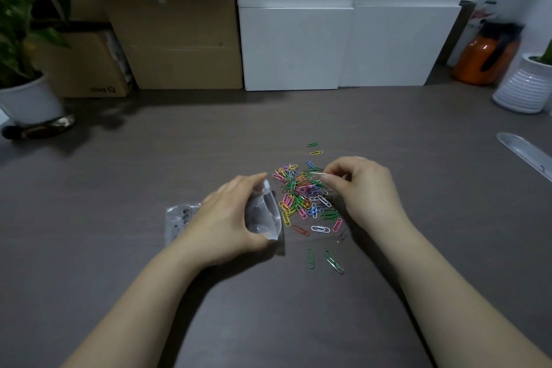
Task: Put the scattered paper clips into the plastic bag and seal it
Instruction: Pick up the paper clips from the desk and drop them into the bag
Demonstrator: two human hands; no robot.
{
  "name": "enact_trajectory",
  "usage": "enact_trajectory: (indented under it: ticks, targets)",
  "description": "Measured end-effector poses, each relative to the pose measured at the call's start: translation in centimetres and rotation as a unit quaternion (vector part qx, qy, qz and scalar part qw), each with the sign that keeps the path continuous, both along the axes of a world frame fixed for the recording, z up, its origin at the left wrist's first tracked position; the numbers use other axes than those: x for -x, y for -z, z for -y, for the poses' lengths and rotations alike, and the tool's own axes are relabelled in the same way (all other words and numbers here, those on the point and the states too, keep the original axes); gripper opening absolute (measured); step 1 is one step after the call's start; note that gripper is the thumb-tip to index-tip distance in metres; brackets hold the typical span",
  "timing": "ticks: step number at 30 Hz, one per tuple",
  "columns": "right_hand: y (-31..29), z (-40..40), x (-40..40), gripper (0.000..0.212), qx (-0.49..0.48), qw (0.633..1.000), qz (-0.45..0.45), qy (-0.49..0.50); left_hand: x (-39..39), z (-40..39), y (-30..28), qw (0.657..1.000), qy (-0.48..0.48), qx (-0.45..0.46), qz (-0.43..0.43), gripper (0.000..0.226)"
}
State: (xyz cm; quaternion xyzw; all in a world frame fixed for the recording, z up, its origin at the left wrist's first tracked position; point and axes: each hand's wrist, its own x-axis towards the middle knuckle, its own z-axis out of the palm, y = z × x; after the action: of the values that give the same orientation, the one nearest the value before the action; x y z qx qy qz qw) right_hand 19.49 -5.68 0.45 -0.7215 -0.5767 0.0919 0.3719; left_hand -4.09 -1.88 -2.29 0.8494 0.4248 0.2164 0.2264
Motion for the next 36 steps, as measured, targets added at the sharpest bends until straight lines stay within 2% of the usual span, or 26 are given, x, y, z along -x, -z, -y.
enact_trajectory:
  ticks: [5, 9, 14, 15, 18, 20, 22, 24, 26, 28, 30, 32, 34, 36]
  targets:
    - [-0.9, 0.7, 1.8, 0.009, -0.048, 0.991, -0.100, -0.070, -0.1, -0.1, 0.1, 1.000, 0.002, 0.006, 0.004, 0.092]
    - [-0.8, 1.3, 3.9, 0.009, -0.004, 0.976, -0.160, -0.146, -0.2, -0.2, 0.1, 1.000, 0.006, 0.020, 0.012, 0.096]
    - [0.0, 1.7, 5.9, 0.006, 0.055, 0.976, -0.047, -0.207, -0.2, -0.1, -0.1, 0.999, 0.024, 0.036, 0.030, 0.097]
    - [0.1, 1.7, 6.1, 0.005, 0.059, 0.974, -0.010, -0.218, -0.2, -0.1, -0.1, 0.999, 0.030, 0.035, 0.028, 0.097]
    - [0.2, 1.5, 7.0, 0.008, 0.044, 0.950, 0.177, -0.253, -0.5, 0.1, -0.3, 0.998, 0.056, 0.029, 0.020, 0.095]
    - [0.2, 1.3, 7.4, 0.009, 0.018, 0.936, 0.229, -0.268, -0.6, 0.0, -0.3, 0.997, 0.075, 0.019, 0.016, 0.095]
    - [0.1, 1.2, 7.4, 0.012, 0.022, 0.927, 0.221, -0.302, -0.4, 0.0, -0.3, 0.996, 0.077, 0.031, 0.032, 0.092]
    - [-0.3, 1.2, 6.6, 0.015, 0.020, 0.935, 0.167, -0.312, -0.2, 0.1, -0.6, 0.996, 0.065, 0.041, 0.052, 0.087]
    - [-0.6, 1.0, 4.9, 0.014, -0.015, 0.969, 0.084, -0.231, -0.1, 0.2, -0.8, 0.996, 0.055, 0.042, 0.049, 0.085]
    - [-0.6, 0.5, 2.6, 0.014, -0.011, 0.990, 0.050, -0.129, 0.0, 0.2, -0.7, 0.997, 0.053, 0.042, 0.042, 0.089]
    - [-0.2, 0.2, 1.1, 0.016, 0.056, 0.992, 0.077, -0.088, 0.1, 0.1, -0.7, 0.997, 0.054, 0.041, 0.041, 0.092]
    - [0.4, 0.3, 1.0, 0.028, 0.113, 0.982, 0.100, -0.113, 0.1, 0.0, -0.8, 0.997, 0.054, 0.040, 0.041, 0.093]
    - [1.1, 0.5, 1.7, 0.043, 0.140, 0.971, 0.121, -0.149, 0.3, 0.1, -0.8, 0.997, 0.049, 0.042, 0.042, 0.095]
    - [1.5, 0.5, 2.6, 0.049, 0.139, 0.967, 0.140, -0.160, 0.4, 0.1, -0.8, 0.997, 0.041, 0.048, 0.045, 0.096]
